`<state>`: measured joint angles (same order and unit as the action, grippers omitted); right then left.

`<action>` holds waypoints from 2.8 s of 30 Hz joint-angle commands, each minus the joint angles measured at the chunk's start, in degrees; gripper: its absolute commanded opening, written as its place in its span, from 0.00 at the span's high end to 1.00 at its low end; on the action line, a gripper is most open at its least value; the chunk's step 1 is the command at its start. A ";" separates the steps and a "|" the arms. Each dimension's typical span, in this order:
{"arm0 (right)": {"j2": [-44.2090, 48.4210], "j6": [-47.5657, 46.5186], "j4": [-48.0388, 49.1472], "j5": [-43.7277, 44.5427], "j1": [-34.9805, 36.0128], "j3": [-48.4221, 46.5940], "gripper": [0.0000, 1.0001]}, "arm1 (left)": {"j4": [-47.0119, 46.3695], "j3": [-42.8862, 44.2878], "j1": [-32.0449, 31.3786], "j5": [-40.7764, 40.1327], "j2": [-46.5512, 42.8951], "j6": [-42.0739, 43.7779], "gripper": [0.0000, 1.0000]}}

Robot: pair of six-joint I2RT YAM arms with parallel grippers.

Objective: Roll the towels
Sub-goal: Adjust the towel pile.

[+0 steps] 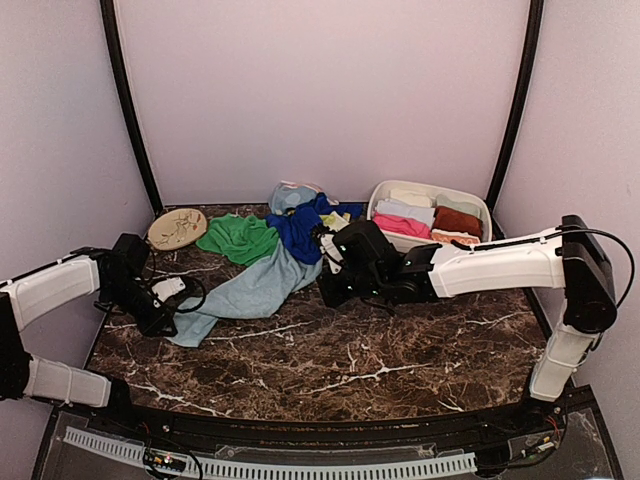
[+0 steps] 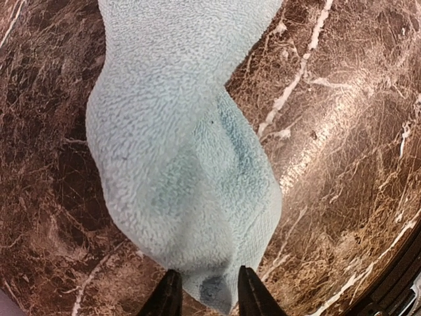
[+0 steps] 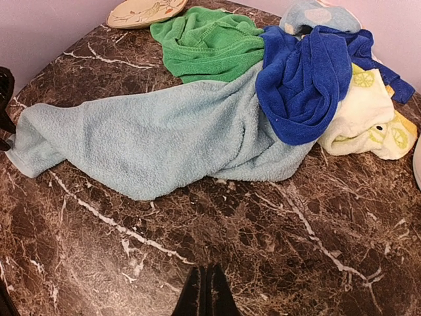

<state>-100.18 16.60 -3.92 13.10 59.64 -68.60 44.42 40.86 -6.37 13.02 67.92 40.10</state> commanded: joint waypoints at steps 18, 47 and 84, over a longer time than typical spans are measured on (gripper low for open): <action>0.68 -0.32 1.85 -1.07 0.39 -0.67 1.00 | 5.02 0.10 0.13 -3.10 -2.02 1.32 0.52; 2.42 -0.93 1.98 0.94 -0.84 -0.52 1.00 | 6.62 21.49 -1.74 -7.47 -1.59 0.52 1.00; -38.44 -1.97 -15.63 0.33 -6.63 -43.33 0.95 | -9.11 11.43 1.73 -5.40 12.31 -4.50 0.52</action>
<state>-138.65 13.45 -18.94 13.74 53.54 -110.76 40.05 54.43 -4.71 3.36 77.14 38.72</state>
